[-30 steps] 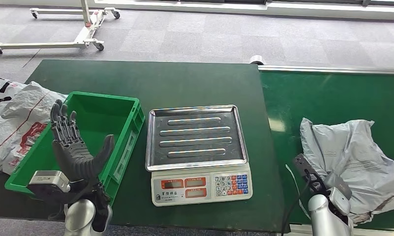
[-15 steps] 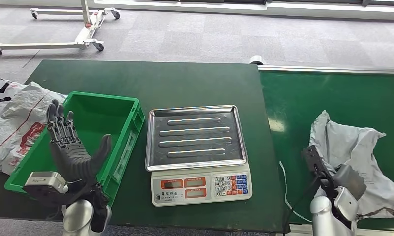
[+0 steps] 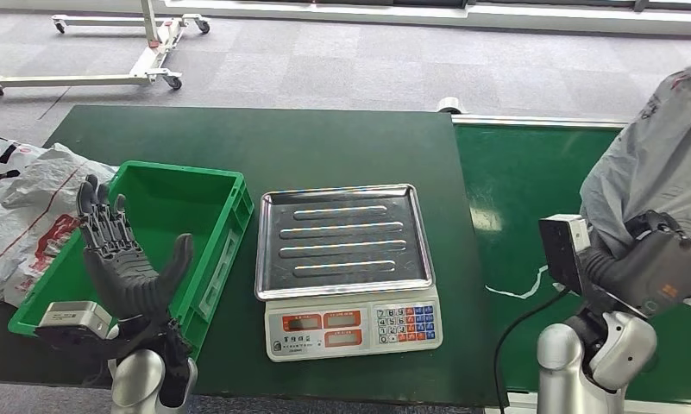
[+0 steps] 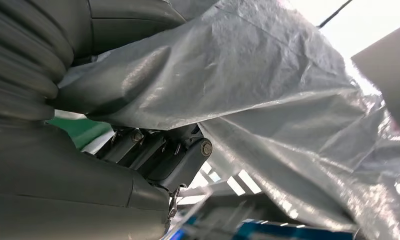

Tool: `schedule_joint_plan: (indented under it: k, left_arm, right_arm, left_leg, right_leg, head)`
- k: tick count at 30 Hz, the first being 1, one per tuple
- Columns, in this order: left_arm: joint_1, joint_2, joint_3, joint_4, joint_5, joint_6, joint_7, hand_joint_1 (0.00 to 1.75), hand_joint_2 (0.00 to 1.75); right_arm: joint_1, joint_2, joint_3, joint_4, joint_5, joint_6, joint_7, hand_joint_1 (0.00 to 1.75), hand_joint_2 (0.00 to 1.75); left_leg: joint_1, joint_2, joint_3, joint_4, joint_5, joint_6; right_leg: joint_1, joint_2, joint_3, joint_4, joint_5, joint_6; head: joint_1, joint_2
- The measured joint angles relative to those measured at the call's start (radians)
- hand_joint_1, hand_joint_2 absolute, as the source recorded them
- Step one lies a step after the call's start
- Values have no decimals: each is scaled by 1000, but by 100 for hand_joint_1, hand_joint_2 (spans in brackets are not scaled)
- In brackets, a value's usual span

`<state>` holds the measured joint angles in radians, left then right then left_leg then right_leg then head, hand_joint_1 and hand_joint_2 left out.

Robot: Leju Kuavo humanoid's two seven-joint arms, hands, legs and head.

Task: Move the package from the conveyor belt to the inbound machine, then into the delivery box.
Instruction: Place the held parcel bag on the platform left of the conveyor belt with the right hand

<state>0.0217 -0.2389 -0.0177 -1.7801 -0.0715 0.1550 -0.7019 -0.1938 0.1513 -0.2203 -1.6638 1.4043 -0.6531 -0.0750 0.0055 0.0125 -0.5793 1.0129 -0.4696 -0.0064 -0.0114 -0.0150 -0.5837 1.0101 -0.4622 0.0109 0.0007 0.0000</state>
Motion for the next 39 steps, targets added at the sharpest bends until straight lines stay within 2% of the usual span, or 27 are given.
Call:
schedule_joint_plan:
  k: [2,6,7,10,12,13,16,17,28,32,35,39]
  left_arm:
    - [-2,1,-6,0,2,4,0,0,175]
    - [-2,1,-8,1,3,5,0,0,175]
    - [-7,2,-12,4,7,4,0,0,175]
    - [-35,5,-30,25,22,5,0,0,175]
    - [-43,6,-34,32,26,10,0,0,175]
    - [-44,6,-34,34,27,13,0,0,175]
    - [-45,7,-35,37,32,22,0,0,175]
    - [-45,7,-36,37,33,25,0,0,175]
    - [-44,20,-44,36,45,54,0,0,175]
    - [-41,24,-44,33,48,60,0,0,175]
    - [-36,27,-44,27,50,60,0,0,175]
    - [-26,30,-45,23,50,58,0,0,175]
  right_arm:
    - [0,0,56,-20,-53,25,-66,175,175]
    - [0,0,82,-26,-70,38,-89,175,175]
    - [0,0,159,-29,-96,97,-138,175,175]
    - [-4,-6,539,-24,-202,322,-324,175,175]
    - [-9,-12,645,-10,-226,341,-343,175,175]
    - [-13,-16,677,-3,-233,342,-344,166,175]
    - [-29,-30,741,17,-243,339,-336,38,175]
    - [-33,-34,754,23,-244,336,-331,3,175]
    - [-84,-78,829,69,-191,274,-249,0,175]
    - [-92,-87,838,86,-184,276,-214,0,0]
    - [-99,-92,839,104,-247,317,-207,0,0]
    - [-101,-97,839,127,-433,400,-232,0,0]
  left_leg:
    - [0,1,0,0,0,0]
    - [0,1,0,0,0,0]
    - [0,1,0,0,0,-1]
    - [1,0,0,0,2,-2]
    - [2,0,0,0,2,-3]
    - [2,0,0,0,2,-3]
    - [2,0,0,0,2,-2]
    - [2,0,0,0,2,-2]
    - [1,0,0,0,2,-2]
    - [1,0,0,0,2,-2]
    - [1,0,0,0,2,-2]
    - [1,0,0,0,2,-2]
  right_leg:
    - [0,1,0,0,0,0]
    - [0,1,0,0,0,0]
    - [1,1,0,0,0,-1]
    - [3,0,-1,0,0,-1]
    - [3,0,-1,0,0,-1]
    - [2,0,-1,0,0,-1]
    - [2,0,-1,0,0,-1]
    - [1,0,-1,0,0,-1]
    - [2,0,-1,0,1,-2]
    - [2,0,-1,0,1,-2]
    - [2,0,-1,0,1,-2]
    - [2,0,-1,0,1,-2]
  head:
    - [0,0]
    - [0,0]
    - [0,0]
    - [0,0]
    - [0,0]
    - [0,0]
    - [0,0]
    - [0,0]
    - [0,0]
    - [0,0]
    - [0,0]
    - [0,0]
